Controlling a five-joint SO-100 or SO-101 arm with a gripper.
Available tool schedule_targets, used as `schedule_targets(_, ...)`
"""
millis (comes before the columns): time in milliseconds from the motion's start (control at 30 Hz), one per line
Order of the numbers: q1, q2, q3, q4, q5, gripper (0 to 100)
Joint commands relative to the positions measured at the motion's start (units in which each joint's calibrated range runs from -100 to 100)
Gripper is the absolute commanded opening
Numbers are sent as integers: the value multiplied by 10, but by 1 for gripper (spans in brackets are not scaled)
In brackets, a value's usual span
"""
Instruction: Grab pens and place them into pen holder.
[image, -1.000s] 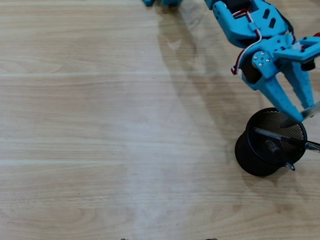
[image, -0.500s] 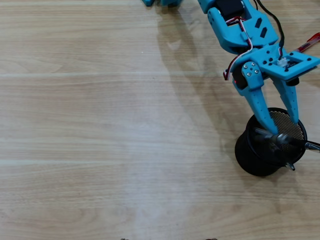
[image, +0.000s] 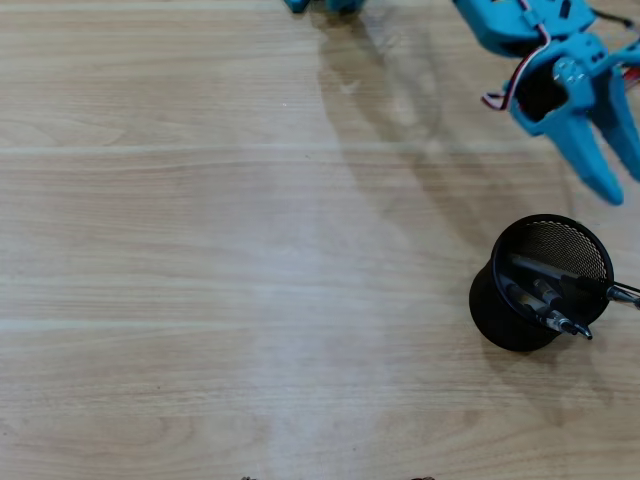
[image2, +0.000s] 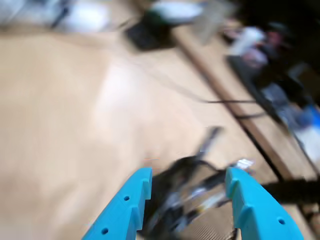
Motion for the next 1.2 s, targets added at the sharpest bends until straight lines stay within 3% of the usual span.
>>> schedule_targets(0, -133, -28, -118, 519, 129, 18)
schedule_targets(33, -157, -4, -146, 608, 137, 19)
schedule_targets(100, -191, 45, -191, 670, 154, 22)
schedule_targets(200, -230, 103, -223, 667, 190, 25)
schedule_targets(367, -265, 160, -230, 665, 183, 25)
schedule_targets(800, -264, 235, -231, 464, 184, 25)
schedule_targets(1167, -257, 320, -259, 462, 183, 25)
